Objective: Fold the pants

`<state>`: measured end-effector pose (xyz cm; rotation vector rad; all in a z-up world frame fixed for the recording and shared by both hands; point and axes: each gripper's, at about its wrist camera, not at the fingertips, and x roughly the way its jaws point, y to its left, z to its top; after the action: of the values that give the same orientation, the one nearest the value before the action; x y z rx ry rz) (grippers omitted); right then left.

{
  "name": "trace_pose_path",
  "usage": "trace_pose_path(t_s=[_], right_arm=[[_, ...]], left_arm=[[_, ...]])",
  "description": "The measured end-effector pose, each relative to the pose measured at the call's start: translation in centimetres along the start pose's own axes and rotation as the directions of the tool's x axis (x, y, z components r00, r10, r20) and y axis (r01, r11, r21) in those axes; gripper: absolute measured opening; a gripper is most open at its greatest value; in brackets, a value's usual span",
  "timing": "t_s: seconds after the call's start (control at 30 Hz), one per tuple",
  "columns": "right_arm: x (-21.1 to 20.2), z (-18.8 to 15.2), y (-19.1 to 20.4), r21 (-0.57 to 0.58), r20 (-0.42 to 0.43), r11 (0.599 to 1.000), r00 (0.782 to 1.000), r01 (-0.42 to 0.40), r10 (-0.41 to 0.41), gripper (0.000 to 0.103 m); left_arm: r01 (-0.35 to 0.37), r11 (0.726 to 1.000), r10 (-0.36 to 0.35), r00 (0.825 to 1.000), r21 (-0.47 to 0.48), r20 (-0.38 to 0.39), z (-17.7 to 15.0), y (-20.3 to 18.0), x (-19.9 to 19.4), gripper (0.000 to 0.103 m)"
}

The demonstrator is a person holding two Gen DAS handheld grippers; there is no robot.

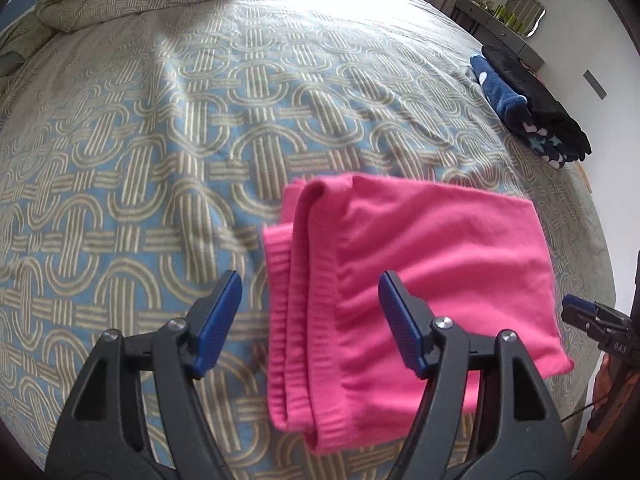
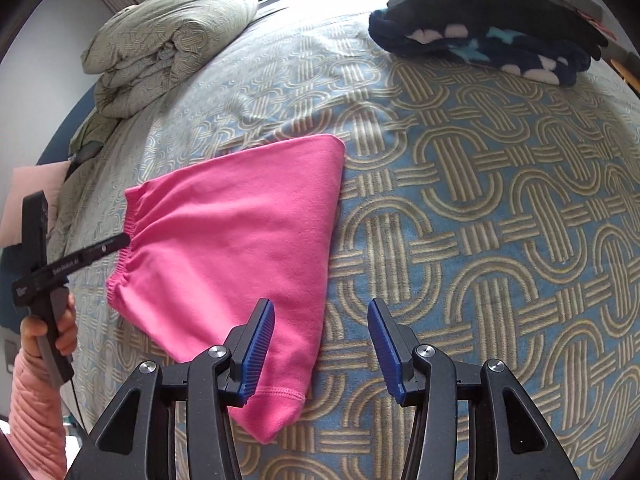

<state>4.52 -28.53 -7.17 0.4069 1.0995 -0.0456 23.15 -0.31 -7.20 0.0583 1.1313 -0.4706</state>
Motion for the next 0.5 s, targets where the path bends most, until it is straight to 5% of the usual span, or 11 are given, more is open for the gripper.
trace_pose_path(t_s=[0.5], right_arm=[[3.3,5.9,0.9,-0.018,0.007,0.997,0.997,-0.081,0.081,0.053]], left_arm=[[-0.050,0.998,0.047,0.996,-0.045,-0.072,3.4,1.2,4.9,0.075]])
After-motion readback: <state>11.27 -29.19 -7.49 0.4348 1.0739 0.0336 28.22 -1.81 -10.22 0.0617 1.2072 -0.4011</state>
